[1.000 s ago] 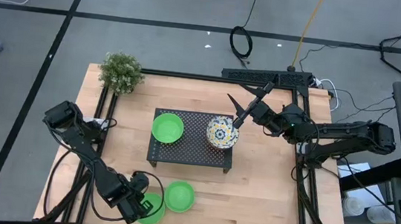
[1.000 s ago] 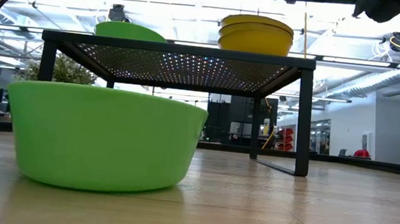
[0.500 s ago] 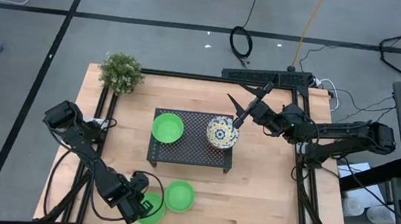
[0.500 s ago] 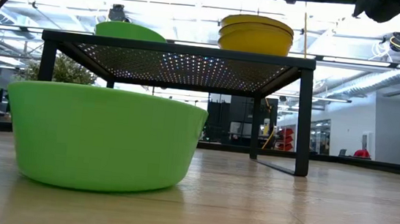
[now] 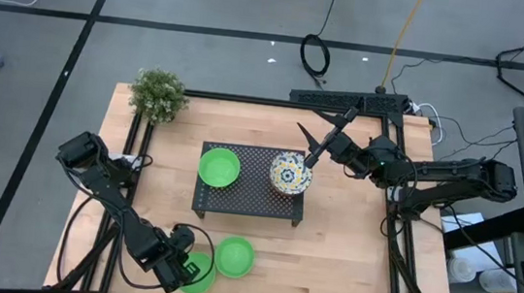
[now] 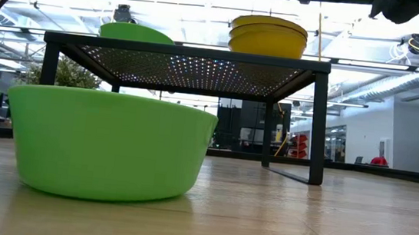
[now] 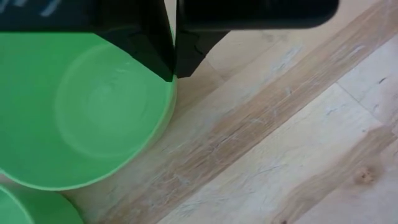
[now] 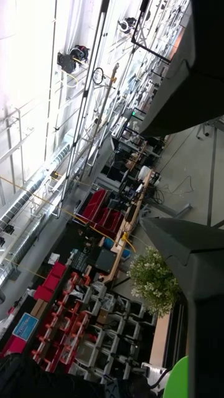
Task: Pick & Place Mini bowls
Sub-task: Stack the left green bowl on top of the green bowl on the shelf
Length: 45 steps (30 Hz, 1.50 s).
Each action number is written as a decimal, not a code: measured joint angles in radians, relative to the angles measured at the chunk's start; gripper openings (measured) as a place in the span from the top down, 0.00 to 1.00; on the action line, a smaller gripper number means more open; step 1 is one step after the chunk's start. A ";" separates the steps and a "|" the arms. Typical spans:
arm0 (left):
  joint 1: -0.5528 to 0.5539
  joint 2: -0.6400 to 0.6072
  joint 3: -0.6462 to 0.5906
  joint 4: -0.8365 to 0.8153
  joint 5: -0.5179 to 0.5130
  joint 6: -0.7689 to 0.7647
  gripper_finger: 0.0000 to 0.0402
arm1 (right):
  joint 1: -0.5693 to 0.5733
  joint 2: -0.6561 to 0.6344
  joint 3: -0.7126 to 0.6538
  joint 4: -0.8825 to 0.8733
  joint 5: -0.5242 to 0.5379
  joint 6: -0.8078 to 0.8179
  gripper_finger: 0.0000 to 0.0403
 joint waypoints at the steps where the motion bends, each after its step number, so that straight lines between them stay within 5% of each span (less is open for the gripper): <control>1: 0.000 0.000 0.000 0.000 0.000 0.000 0.99 | 0.000 0.000 0.000 0.000 0.000 0.000 0.47; 9: 0.000 0.000 0.000 -0.001 0.000 0.000 0.90 | 0.000 0.000 0.000 0.000 0.000 0.000 0.47; 18: 0.000 0.000 0.000 0.000 0.000 0.001 0.98 | 0.000 0.000 0.000 0.000 0.000 0.000 0.47; 26: 0.000 0.000 0.000 -0.001 0.000 0.000 0.91 | 0.000 0.000 0.000 0.000 0.000 0.000 0.47; 35: 0.000 0.000 0.000 0.000 0.000 0.000 0.98 | 0.000 0.000 0.000 0.000 0.000 0.000 0.47; 45: 0.000 0.000 0.000 -0.001 0.000 0.000 0.92 | 0.000 0.000 0.000 0.000 0.000 0.000 0.47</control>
